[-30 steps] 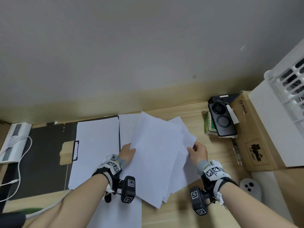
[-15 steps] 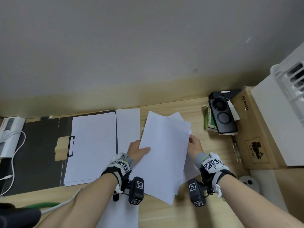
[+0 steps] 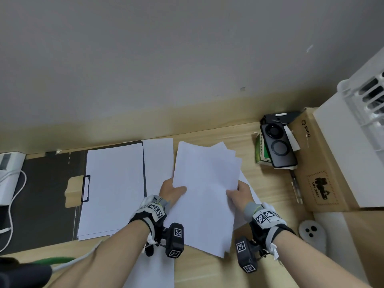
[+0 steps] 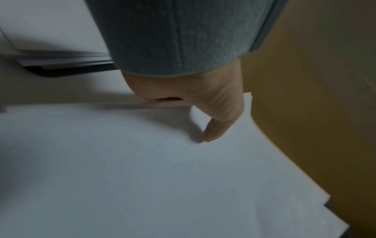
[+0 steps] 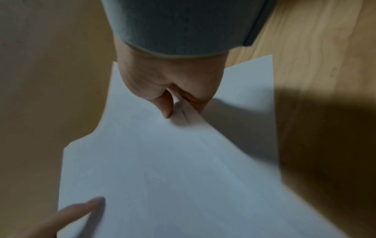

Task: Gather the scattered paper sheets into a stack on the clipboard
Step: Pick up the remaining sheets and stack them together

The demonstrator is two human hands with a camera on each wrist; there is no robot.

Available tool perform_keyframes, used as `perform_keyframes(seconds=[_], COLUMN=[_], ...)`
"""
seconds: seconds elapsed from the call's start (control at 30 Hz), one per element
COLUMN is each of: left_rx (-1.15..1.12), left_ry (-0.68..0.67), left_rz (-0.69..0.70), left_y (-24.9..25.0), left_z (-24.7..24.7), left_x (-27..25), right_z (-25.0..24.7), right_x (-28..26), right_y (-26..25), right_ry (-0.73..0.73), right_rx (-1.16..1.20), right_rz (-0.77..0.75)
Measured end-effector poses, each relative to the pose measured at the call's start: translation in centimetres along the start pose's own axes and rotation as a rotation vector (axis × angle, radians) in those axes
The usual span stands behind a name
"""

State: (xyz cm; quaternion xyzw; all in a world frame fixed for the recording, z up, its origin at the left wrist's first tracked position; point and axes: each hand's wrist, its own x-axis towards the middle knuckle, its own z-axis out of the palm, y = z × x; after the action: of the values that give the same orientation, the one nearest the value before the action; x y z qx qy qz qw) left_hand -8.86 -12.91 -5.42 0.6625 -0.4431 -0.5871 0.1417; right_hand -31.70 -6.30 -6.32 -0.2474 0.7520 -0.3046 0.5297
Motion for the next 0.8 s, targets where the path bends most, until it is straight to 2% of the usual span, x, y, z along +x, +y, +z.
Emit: perform_keyframes(seconds=[0.13, 0.2, 0.33, 0.4, 0.47, 0.53, 0.67, 0.8], left_rx=[-0.175, -0.184, -0.003, 0.04, 0.109, 0.178, 0.189, 0.156], left_ry=[0.081, 0.088, 0.029, 0.077, 0.172, 0.192, 0.144, 0.085], left_rz=[0.091, 0.061, -0.126, -0.14, -0.107, -0.105, -0.125, -0.138], left_y=[0.8, 0.8, -0.4, -0.8, -1.0, -0.8, 0.0, 0.0], left_z=[-0.5, -0.8, -0.2, 0.4, 0.8, 1.1, 1.9, 2.0], left_x=[-0.2, 0.4, 1.6, 1.6, 1.6, 1.1, 0.6, 1.0], right_z=[-1.4, -2.6, -3.6, -3.2, -2.5, -1.8, -0.1, -0.1], right_x=[1.6, 2.8, 5.2, 5.7, 5.2, 4.4, 3.3, 2.4], right_y=[-2.7, -3.8, -4.2, -3.4, -2.2, -1.3, -0.4, 0.3], right_ry=[0.047, 0.052, 0.012, 0.105, 0.223, 0.246, 0.153, 0.091], right_rx=[0.011, -0.07, -0.422, -0.673, -0.763, -0.734, -0.754, -0.414], right_rz=[-0.082, -0.099, -0.091, -0.06, -0.018, 0.041, 0.127, 0.083])
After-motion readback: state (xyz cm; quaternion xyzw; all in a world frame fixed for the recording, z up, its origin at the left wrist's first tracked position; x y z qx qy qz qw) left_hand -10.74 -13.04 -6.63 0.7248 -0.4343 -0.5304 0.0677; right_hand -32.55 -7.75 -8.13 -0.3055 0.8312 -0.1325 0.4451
